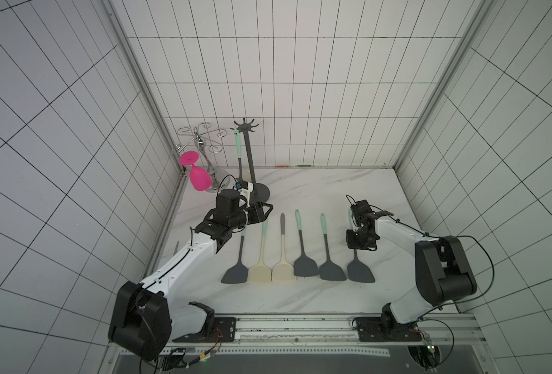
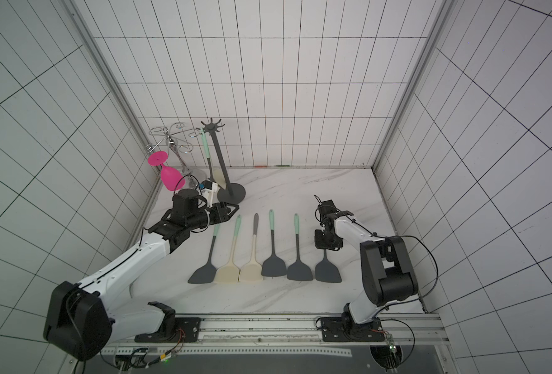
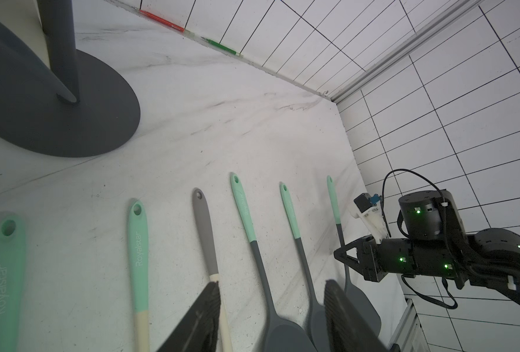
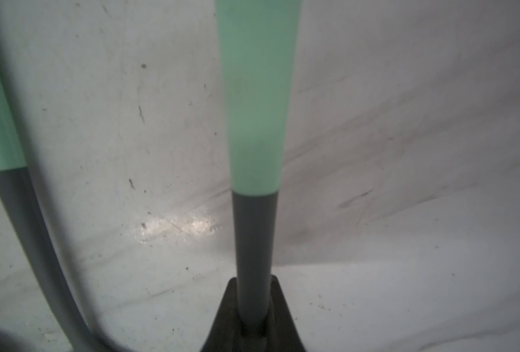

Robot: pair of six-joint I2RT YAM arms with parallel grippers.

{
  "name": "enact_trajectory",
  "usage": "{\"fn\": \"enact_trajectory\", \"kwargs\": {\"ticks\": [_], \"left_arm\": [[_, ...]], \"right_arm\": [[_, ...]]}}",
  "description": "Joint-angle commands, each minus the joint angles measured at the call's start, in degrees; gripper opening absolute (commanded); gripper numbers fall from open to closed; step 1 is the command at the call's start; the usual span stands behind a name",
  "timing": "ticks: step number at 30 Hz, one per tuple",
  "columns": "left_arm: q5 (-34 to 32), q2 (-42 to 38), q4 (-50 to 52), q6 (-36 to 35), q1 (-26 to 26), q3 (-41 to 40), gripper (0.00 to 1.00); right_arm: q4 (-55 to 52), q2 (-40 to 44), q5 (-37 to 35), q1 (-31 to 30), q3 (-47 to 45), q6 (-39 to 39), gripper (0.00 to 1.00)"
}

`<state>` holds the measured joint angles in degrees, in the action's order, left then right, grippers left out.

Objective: Take the spatula off the kitchen utensil rack
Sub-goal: Place the spatula at the center of the board.

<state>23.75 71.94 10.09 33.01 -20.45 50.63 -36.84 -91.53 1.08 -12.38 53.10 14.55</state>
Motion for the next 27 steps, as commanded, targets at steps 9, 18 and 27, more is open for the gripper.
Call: {"fn": "enact_trajectory", "kwargs": {"ticks": [9, 18, 27], "left_arm": [[0.98, 0.71, -1.43, 0.12, 0.34, -0.1, 0.53], [0.71, 0.7, -0.77, -0.23, 0.32, 0.17, 0.53], [0.84, 1.09, -0.67, -0.32, 0.42, 0.39, 0.53]], "right_arm": [[-2.67, -2.55, 0.67, -0.35, 1.54, -0.92, 0.0], [-2.93, -5.04, 1.73, -2.03, 3.22, -0.48, 0.01], [-2.79, -2.72, 0.82, -2.14, 2.55, 0.84, 0.31]]}}
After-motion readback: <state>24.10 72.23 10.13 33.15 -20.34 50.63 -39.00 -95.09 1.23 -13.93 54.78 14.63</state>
